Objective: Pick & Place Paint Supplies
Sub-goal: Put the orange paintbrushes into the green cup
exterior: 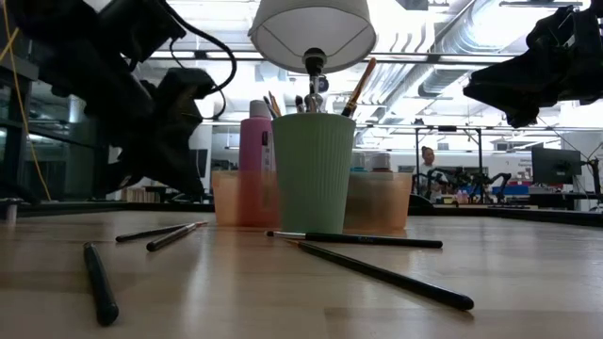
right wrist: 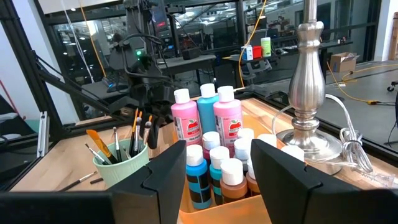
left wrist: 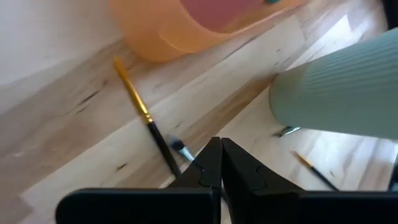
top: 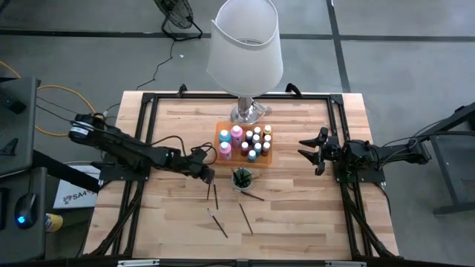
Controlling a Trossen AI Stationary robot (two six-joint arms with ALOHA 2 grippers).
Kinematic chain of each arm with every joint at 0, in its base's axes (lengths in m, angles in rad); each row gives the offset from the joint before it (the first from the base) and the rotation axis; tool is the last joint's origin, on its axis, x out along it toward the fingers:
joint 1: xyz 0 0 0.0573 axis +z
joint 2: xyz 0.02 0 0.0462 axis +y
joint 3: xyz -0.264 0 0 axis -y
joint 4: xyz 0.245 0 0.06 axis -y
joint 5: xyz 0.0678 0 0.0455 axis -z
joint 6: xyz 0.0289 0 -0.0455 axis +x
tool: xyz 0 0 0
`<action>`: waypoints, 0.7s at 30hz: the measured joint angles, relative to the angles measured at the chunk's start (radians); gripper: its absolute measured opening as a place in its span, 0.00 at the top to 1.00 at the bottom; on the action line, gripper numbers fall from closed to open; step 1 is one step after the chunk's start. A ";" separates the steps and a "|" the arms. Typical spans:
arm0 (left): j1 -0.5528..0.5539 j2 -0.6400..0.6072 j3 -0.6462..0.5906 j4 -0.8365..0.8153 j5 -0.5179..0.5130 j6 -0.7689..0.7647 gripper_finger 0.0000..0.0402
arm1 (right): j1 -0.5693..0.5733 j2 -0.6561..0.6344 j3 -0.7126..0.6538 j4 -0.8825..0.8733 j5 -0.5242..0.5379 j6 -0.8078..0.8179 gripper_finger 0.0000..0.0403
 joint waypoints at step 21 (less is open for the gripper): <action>0.000 0.128 0.001 0.016 -0.050 -0.085 1.00 | 0.000 0.000 0.000 0.000 0.000 0.000 0.57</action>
